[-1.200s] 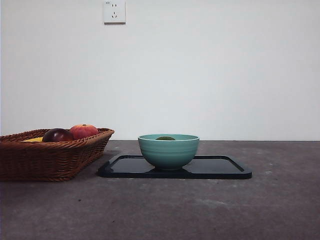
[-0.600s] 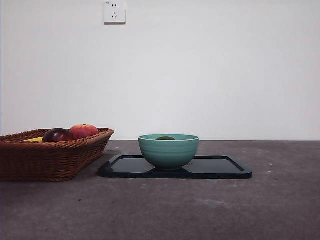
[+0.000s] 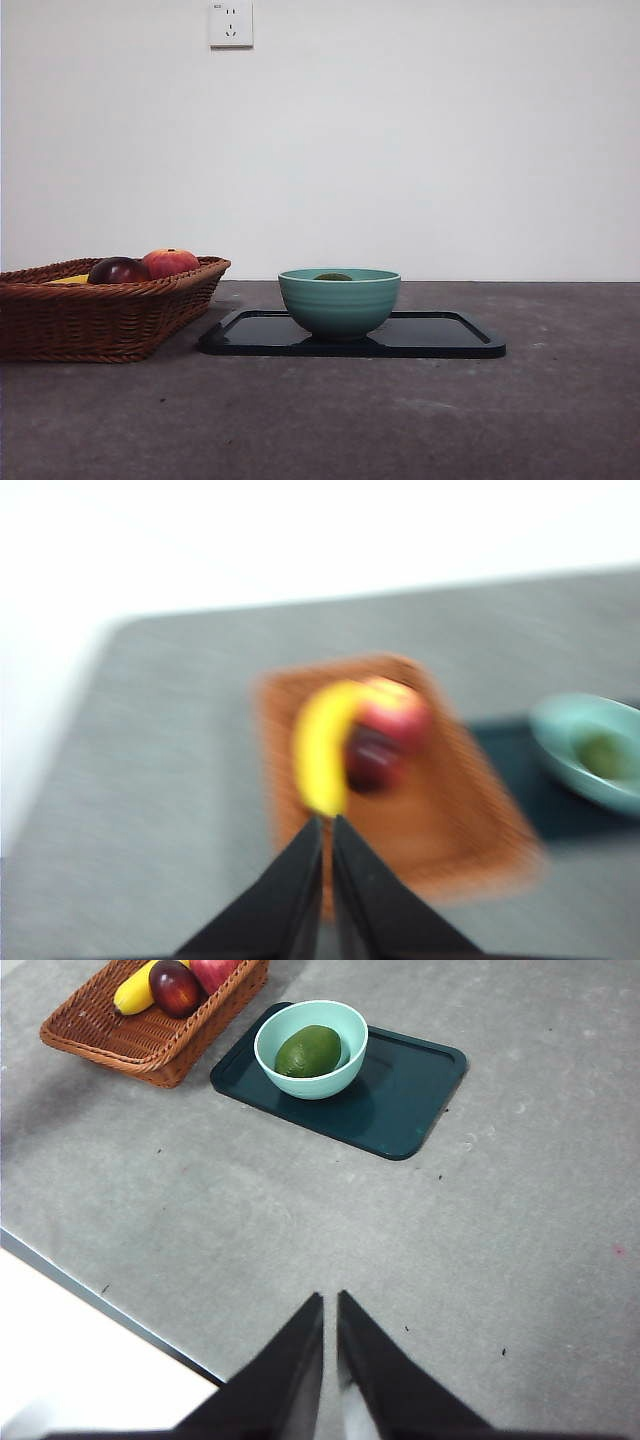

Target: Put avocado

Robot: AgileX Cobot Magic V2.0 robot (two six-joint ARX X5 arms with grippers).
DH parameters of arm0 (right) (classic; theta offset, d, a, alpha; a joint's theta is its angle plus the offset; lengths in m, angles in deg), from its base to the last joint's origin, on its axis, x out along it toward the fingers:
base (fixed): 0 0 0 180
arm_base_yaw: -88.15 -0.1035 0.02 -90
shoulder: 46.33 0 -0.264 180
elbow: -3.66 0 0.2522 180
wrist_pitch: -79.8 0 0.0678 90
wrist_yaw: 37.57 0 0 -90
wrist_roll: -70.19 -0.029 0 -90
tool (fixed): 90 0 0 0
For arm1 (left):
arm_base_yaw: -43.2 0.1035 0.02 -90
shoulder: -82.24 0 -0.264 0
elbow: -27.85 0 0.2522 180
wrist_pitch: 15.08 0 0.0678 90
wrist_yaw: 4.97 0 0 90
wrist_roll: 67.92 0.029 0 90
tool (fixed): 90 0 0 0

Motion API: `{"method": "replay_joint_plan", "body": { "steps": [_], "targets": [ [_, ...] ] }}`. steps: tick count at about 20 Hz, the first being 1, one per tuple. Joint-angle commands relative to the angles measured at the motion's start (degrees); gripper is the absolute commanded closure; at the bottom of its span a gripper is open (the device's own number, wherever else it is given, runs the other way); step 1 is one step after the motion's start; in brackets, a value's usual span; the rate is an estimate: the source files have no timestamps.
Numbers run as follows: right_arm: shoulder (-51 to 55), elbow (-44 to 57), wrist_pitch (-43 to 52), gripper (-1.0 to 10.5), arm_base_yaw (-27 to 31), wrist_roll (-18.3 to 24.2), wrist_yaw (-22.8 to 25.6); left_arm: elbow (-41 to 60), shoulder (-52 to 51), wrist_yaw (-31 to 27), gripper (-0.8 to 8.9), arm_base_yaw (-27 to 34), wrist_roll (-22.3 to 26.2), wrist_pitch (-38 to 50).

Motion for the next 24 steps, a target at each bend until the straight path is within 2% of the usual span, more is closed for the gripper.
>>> {"method": "replay_joint_plan", "body": {
  "steps": [1,5,7,9,15,19,22,24],
  "targets": [
    [-0.11,-0.59,0.63,9.3,-0.39,-0.55,0.0,10.51,-2.8,0.04,7.95,4.26,0.68,11.13],
    [-0.11,-0.59,0.63,9.3,-0.39,-0.52,0.02,28.26,-9.75,6.86,7.95,10.29,-2.12,24.7],
    [-0.11,-0.59,0.63,9.3,-0.39,-0.52,0.02,34.42,-12.41,10.34,7.95,11.19,-2.21,27.71],
    [-0.11,-0.59,0.63,9.3,-0.39,-0.55,0.02,37.79,-14.16,11.08,7.95,11.39,-2.8,28.76],
    [-0.11,-0.59,0.63,9.3,-0.39,-0.55,0.02,43.19,-20.2,11.04,7.95,11.37,-4.35,28.74],
    [-0.11,-0.61,0.63,9.3,-0.39,-0.52,0.02,43.82,-20.11,10.67,7.95,11.37,-4.76,29.83],
    [-0.11,-0.61,0.63,9.3,-0.39,-0.55,0.02,43.82,-20.11,7.1,7.95,11.37,-4.74,29.68],
    [-0.11,-0.61,0.63,9.3,-0.39,-0.52,0.02,43.82,-20.11,6.95,7.95,11.37,-4.79,29.9]
  ]
}}
